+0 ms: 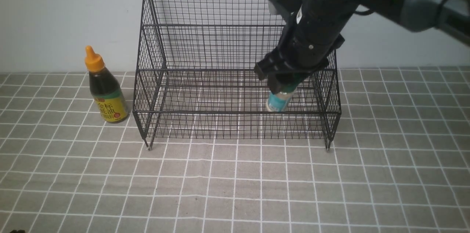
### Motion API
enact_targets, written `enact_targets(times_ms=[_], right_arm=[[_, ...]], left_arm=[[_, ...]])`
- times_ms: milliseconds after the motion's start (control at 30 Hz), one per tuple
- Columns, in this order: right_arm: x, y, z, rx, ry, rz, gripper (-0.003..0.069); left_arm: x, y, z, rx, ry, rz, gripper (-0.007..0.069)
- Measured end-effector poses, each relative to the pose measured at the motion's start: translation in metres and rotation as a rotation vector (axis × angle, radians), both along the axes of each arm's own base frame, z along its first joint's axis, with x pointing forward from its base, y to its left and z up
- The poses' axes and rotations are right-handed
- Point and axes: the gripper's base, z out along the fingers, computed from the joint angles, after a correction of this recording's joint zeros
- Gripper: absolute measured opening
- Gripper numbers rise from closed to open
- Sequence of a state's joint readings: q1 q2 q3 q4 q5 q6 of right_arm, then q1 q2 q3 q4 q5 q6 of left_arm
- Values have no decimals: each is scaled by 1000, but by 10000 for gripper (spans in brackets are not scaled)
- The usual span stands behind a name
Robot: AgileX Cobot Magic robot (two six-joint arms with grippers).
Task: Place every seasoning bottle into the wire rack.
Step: Use the right arm to put the condiment bottle back on the shelf, then use the left arm to grab the condiment bottle closest to it
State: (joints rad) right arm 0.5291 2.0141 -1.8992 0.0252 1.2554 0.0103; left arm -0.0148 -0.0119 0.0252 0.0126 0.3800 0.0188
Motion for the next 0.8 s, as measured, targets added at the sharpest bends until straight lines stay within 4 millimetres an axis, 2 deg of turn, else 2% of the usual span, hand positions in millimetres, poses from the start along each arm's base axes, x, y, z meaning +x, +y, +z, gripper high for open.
enact_targets(times_ms=[33, 67, 200, 300, 467, 567, 633, 667, 733, 767, 800], right_arm=[[1, 0, -2, -4, 4, 0, 350], [5, 2, -14, -27, 20, 1, 350], [10, 4, -30, -49, 46, 1, 350], [12, 5, -35, -52, 52, 0, 362], [11, 4, -29, -44, 36, -13, 505], [6, 1, -11, -22, 3, -19, 561], [1, -1, 2, -7, -21, -19, 571], [-7, -8, 26, 8, -76, -20, 572], [-16, -14, 48, 27, -125, -23, 562], [-32, -25, 82, 57, -198, -32, 526], [-41, -31, 99, 76, -238, -40, 490]], left_arm=[[0, 0, 0, 0, 0, 0, -7], [0, 0, 0, 0, 0, 0, -7], [0, 0, 0, 0, 0, 0, -7], [0, 0, 0, 0, 0, 0, -7], [0, 0, 0, 0, 0, 0, -7], [0, 0, 0, 0, 0, 0, -7], [0, 0, 0, 0, 0, 0, -7], [0, 0, 0, 0, 0, 0, -7], [0, 0, 0, 0, 0, 0, -7], [0, 0, 0, 0, 0, 0, -7], [0, 0, 0, 0, 0, 0, -7]])
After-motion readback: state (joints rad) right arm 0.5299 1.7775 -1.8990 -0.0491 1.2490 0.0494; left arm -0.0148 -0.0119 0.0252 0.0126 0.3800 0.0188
